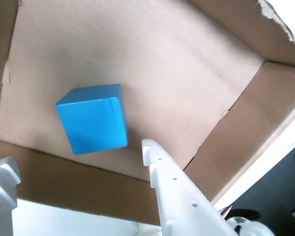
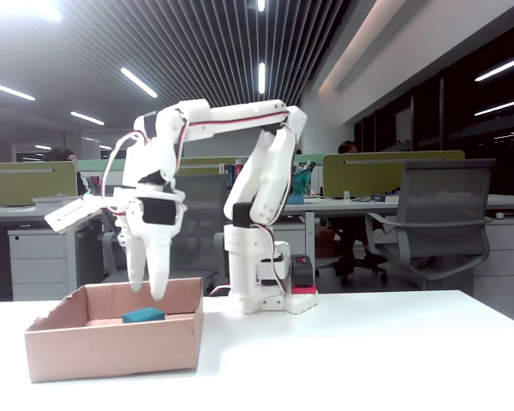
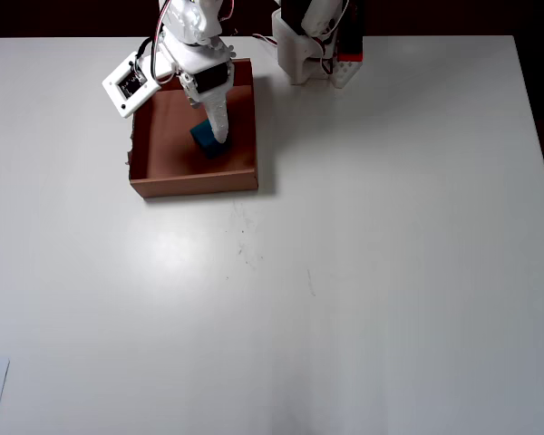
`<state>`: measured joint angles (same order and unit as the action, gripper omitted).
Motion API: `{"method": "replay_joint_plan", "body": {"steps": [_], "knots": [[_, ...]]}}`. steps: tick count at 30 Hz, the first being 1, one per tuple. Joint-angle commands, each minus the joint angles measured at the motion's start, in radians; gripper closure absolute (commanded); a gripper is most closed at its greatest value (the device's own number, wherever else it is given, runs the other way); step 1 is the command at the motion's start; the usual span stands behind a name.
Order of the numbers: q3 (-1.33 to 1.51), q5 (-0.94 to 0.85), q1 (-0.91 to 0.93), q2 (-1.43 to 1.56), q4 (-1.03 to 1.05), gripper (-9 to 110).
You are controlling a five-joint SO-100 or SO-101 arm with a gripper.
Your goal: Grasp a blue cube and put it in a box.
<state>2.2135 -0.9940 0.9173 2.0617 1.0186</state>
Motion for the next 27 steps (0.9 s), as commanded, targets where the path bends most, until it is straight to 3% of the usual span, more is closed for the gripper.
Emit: {"method": "replay_joint_plan", "body": {"steps": [1, 27], "knots": [[-0.078, -0.009, -0.005, 0.075, 0.061, 69], [-0.094, -0.020, -0.453, 0.393, 0.158, 84]]}}
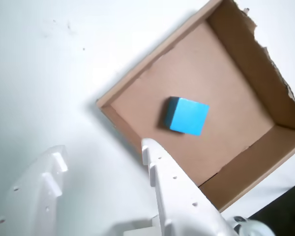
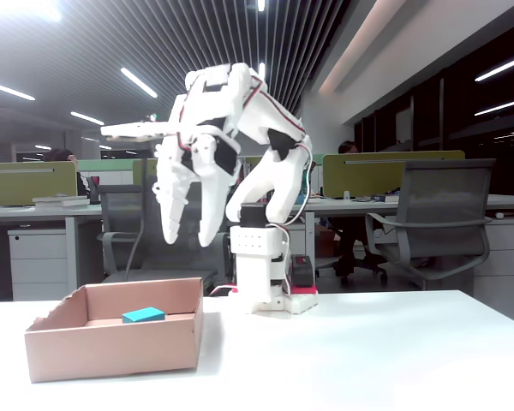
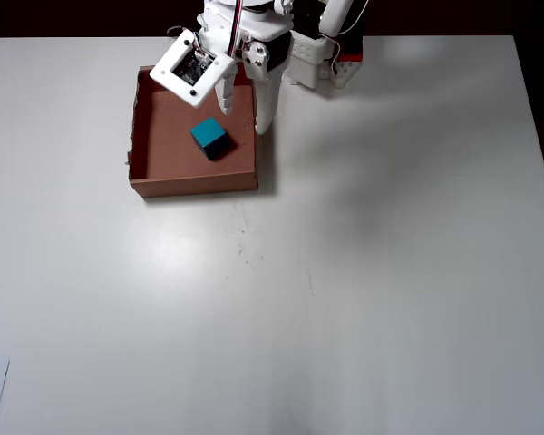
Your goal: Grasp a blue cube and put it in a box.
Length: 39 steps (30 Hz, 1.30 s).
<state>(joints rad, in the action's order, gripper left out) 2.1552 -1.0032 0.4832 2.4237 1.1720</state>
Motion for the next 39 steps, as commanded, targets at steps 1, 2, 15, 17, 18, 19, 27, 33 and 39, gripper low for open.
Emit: {"method": "replay_joint_plan", "body": {"steps": [1, 2, 15, 17, 18, 19, 27, 33, 39], "knots": [[-0.037, -0.008, -0.037, 0.038, 0.015, 85], [-0.037, -0.006, -0.055, 0.049, 0.028, 85], [0.084, -0.002, -0.268, 0.239, 0.121, 88], [0.121, -0.002, -0.285, 0.272, 0.117, 88], [0.143, -0.002, -0.290, 0.287, 0.114, 88], [0.164, -0.002, -0.298, 0.305, 0.112, 88], [0.359, 0.002, -0.357, 0.463, 0.117, 88], [0.476, 0.015, -0.377, 0.566, 0.126, 88], [0.577, 0.031, -0.387, 0.647, 0.135, 88]]}}
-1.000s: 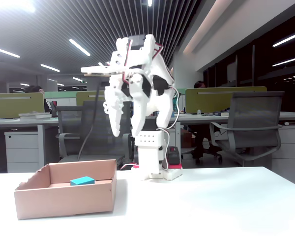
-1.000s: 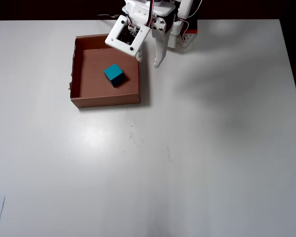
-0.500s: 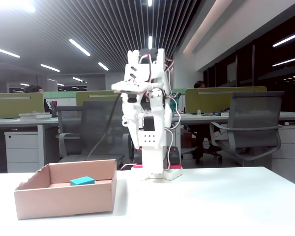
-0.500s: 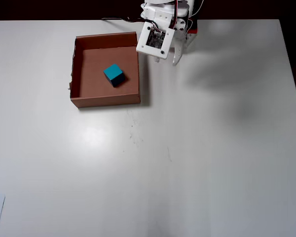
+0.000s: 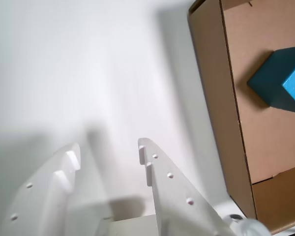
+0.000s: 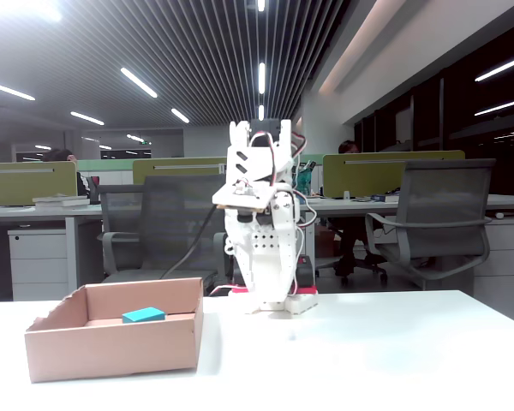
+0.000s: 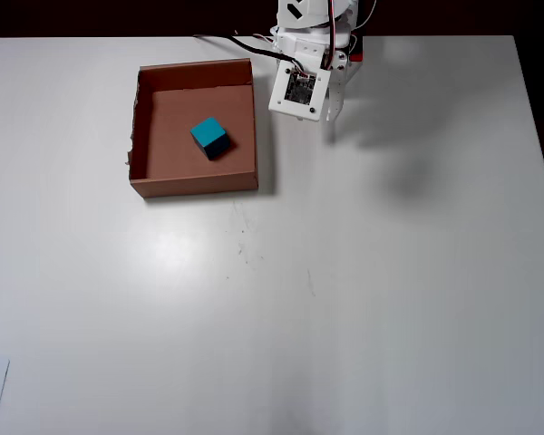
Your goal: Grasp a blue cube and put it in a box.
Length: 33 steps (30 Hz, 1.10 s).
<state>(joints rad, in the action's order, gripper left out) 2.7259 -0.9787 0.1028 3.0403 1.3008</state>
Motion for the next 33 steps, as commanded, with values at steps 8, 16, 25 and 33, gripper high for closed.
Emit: {"method": "replay_joint_plan", "body": {"steps": [8, 16, 25, 33], "knots": [[0.077, 0.008, 0.012, 0.101, 0.003, 88], [0.160, 0.025, 0.014, 0.144, -0.040, 88], [0.244, 0.066, -0.009, 0.144, -0.087, 88], [0.244, 0.074, -0.011, 0.144, -0.087, 88]]}}
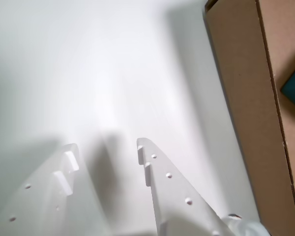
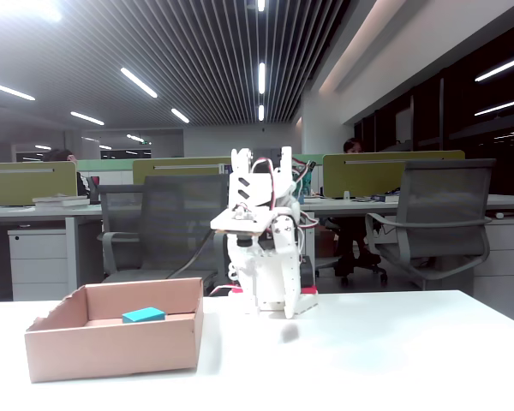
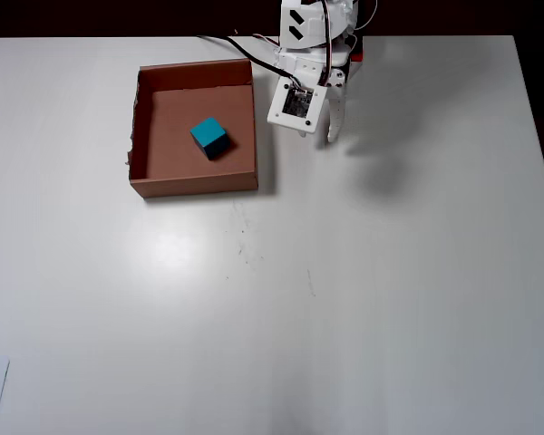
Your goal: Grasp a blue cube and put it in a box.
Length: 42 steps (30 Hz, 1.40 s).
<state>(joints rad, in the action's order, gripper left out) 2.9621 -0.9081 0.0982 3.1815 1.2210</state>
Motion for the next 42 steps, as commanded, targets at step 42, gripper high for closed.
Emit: {"method": "replay_joint_plan", "body": {"steps": [42], "knots": [[0.009, 0.009, -0.020, 0.003, -0.005, 76]]}}
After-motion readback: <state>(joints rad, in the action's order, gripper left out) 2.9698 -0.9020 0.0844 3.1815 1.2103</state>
